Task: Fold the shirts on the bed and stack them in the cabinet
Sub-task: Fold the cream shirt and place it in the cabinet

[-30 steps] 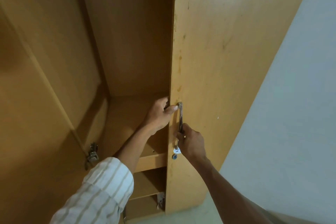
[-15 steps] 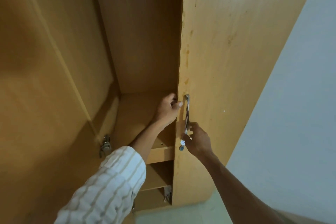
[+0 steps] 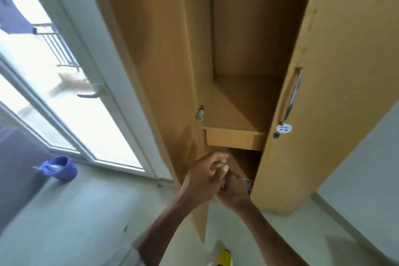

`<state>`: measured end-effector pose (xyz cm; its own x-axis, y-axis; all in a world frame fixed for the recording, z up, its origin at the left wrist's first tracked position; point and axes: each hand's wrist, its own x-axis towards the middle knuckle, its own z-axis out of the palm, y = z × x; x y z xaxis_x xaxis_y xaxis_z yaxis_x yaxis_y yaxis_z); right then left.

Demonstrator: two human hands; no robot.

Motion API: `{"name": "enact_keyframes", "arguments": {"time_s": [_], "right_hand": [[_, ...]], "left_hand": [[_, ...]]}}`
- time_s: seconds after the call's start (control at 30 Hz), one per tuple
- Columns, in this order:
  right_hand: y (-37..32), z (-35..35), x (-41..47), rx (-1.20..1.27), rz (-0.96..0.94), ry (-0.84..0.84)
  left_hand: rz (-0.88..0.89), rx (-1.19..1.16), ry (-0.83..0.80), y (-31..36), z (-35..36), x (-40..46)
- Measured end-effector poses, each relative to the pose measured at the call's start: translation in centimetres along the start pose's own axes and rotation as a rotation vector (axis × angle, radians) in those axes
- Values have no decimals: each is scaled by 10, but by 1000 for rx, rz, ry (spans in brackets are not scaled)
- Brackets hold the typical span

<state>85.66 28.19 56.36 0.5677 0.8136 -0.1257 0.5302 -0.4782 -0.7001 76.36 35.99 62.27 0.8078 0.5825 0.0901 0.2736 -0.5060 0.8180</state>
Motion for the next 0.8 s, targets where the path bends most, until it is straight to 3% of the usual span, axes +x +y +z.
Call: {"name": "enact_keyframes", "arguments": {"time_s": [0.13, 0.27, 0.37, 0.53, 0.63, 0.8], "right_hand": [[-45, 27, -13, -13, -201, 29], [-76, 46, -9, 66, -185, 65], [-94, 52, 0, 20, -146, 97], [-103, 62, 10, -81, -145, 197], [-99, 65, 10, -142, -139, 235], [-80, 59, 1, -137, -120, 429]], "left_hand": [[97, 42, 240, -7, -41, -45], [107, -54, 598, -25, -81, -52], [60, -60, 703, -40, -100, -37], [61, -45, 486, -65, -118, -14], [51, -161, 387, -70, -129, -1], [126, -204, 143, -67, -127, 18]]}}
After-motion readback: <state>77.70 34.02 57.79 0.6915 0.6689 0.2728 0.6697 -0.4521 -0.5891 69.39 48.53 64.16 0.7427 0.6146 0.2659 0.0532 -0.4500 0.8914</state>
